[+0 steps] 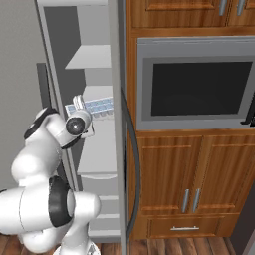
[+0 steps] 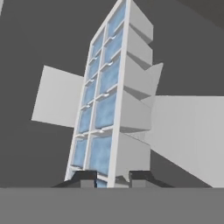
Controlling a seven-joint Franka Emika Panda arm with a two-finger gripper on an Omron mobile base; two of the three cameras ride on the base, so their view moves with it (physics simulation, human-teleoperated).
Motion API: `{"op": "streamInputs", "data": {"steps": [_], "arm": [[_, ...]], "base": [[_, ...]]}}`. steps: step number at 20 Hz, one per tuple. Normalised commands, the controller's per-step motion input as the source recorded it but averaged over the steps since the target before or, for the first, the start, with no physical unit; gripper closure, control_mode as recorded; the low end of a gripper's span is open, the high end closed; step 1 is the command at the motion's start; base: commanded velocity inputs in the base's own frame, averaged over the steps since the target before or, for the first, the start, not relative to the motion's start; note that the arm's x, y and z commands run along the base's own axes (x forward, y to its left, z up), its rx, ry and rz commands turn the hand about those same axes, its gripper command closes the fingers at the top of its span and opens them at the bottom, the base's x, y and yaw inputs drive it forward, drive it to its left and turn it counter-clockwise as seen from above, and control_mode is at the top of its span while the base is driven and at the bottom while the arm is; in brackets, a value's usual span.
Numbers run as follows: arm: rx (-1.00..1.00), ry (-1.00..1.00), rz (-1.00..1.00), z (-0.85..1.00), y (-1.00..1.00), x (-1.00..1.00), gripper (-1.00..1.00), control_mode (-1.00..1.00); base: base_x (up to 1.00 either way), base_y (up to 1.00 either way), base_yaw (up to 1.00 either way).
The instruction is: The ice cube tray has been filled with water. Take the tray and place it in the freezer to make ice. Close the freezer door after placing the tray.
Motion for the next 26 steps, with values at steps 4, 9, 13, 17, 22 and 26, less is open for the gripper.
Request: {"op": "streamInputs", "data": {"steps": [4, 9, 13, 17, 22, 26], "arm": [[0.07, 0.00, 0.00, 0.00, 0.11, 0.23, 1.00, -1.00], [0.03, 0.00, 0.00, 0.00, 0.02, 0.08, 1.00, -1.00], [0.02, 0.00, -0.03, 0.00, 0.00, 0.19, 1.00, -1.00], [0.00, 0.02, -0.09, 0.00, 0.00, 0.37, 1.00, -1.00], [0.00, 0.12, -0.10, 0.00, 0.00, 0.39, 1.00, -1.00], [0.00, 0.12, -0.05, 0.00, 0.00, 0.48, 1.00, -1.00]], "base": [[0.00, 0.00, 0.00], [0.00, 0.00, 0.00], [0.00, 0.00, 0.00], [0.00, 0.00, 0.00], [0.00, 0.00, 0.00], [0.00, 0.00, 0.00]]}}
